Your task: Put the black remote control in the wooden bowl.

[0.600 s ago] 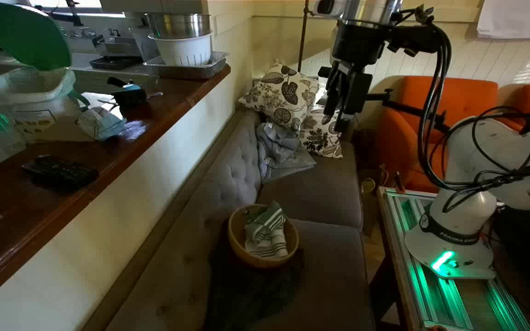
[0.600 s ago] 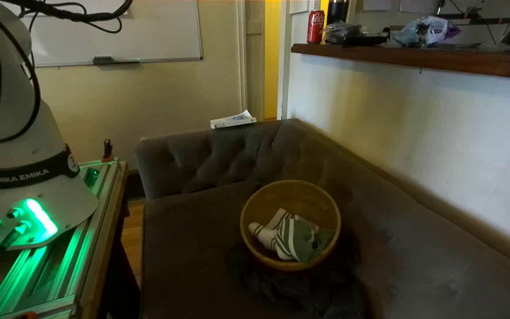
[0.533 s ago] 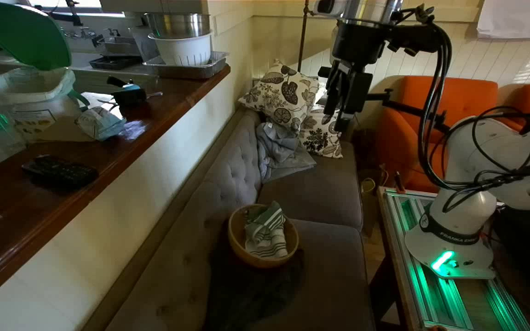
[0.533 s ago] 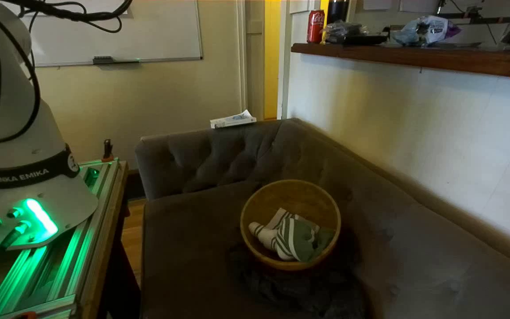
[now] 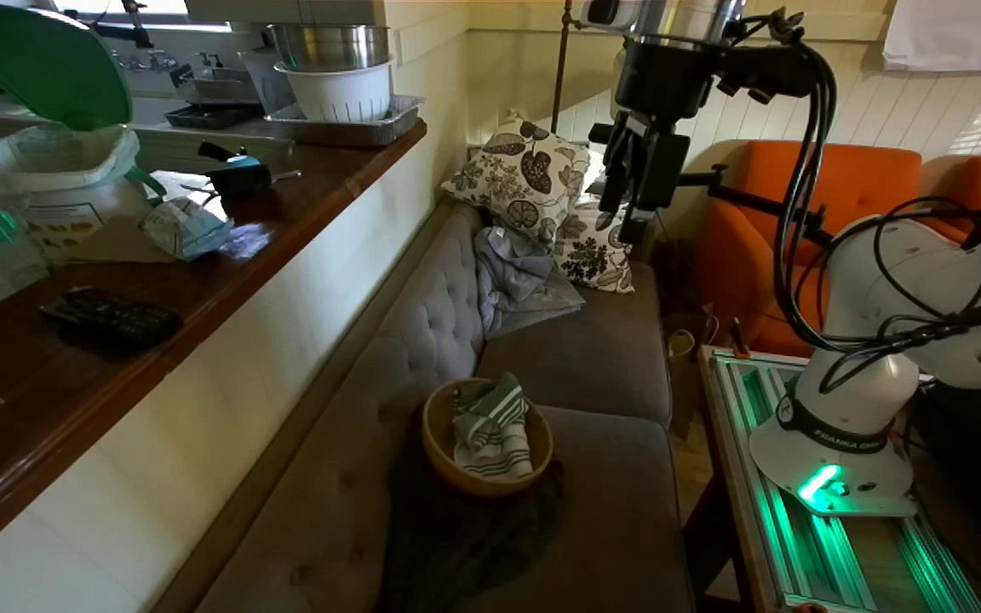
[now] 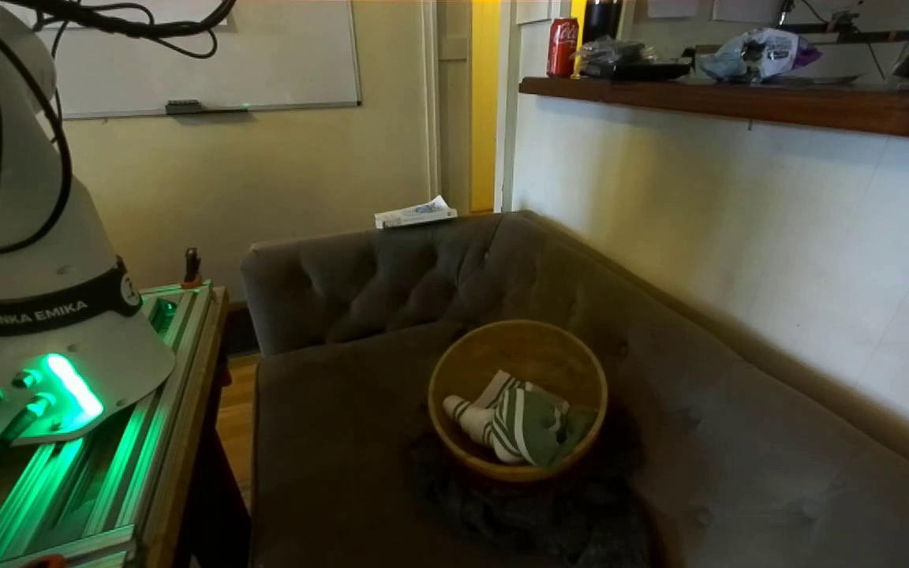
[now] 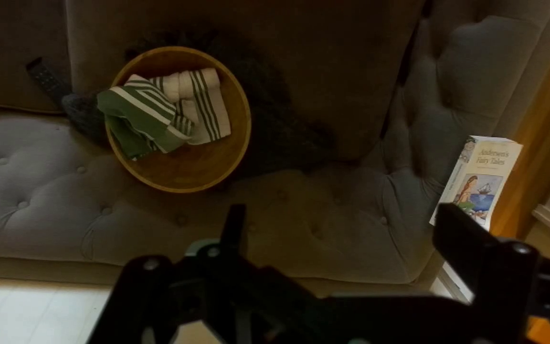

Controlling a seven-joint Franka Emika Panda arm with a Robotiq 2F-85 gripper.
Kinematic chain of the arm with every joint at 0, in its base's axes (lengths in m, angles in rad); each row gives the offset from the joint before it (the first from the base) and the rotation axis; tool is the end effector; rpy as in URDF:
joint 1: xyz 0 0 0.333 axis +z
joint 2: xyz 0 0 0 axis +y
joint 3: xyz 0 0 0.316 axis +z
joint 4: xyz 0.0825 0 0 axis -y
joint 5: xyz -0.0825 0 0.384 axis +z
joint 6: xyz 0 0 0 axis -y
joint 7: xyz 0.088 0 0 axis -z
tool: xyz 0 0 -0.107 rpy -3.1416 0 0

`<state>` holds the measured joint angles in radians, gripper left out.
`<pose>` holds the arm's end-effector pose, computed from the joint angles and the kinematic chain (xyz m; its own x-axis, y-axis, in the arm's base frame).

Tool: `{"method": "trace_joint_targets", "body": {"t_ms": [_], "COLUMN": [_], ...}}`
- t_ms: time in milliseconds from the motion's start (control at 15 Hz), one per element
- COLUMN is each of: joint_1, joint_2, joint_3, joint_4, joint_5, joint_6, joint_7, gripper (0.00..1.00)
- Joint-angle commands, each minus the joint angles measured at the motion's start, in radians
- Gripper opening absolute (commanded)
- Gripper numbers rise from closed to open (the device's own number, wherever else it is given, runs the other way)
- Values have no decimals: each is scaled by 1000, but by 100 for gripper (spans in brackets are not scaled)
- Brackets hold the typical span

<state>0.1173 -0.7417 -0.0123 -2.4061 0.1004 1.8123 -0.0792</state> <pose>0.3376 0.0430 0.5756 0.9751 0.1598 0.1540 0.1758 -0.9797 -0.0962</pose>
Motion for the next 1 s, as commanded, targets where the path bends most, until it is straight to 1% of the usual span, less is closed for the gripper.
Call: {"method": "trace_joint_targets", "body": {"t_ms": [0,133,200,400,467,667,800,867,933], "joint_1": [-13,-13,-24,-45,-47,-69,-92,-86,-90], "joint_2": [1,1,-26,-166,-208,-320,-397,-316,-349], "joint_3": [10,10,3,5,12,49,103,71,87], "joint_4": [2,2,-4,-5,8,52,99,80,92], "joint_5": [7,7,16,96,136,258,294,265,268], "joint_6": [-3,-3,-15,-116,-171,-263,-300,-267,-279], "joint_7": [-7,-7,14,137,183,329,415,325,339], "gripper": [100,100,100,100,100,100,100,100,100]}}
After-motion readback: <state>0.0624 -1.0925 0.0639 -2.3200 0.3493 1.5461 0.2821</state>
